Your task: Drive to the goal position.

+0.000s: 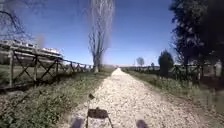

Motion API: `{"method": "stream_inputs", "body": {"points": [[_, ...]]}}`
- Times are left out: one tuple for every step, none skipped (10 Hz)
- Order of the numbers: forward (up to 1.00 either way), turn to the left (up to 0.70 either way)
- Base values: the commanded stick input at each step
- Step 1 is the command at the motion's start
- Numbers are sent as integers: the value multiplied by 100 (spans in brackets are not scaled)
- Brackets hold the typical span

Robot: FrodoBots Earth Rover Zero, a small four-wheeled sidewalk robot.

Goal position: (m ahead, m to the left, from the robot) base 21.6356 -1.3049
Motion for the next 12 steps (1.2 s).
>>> {"method": "stream_inputs", "body": {"points": [[50, 0], [50, 0], [50, 0], [50, 0], [50, 0], [50, 0], [50, 0], [50, 0], [50, -35], [50, -45], [50, -48], [50, -42]]}}
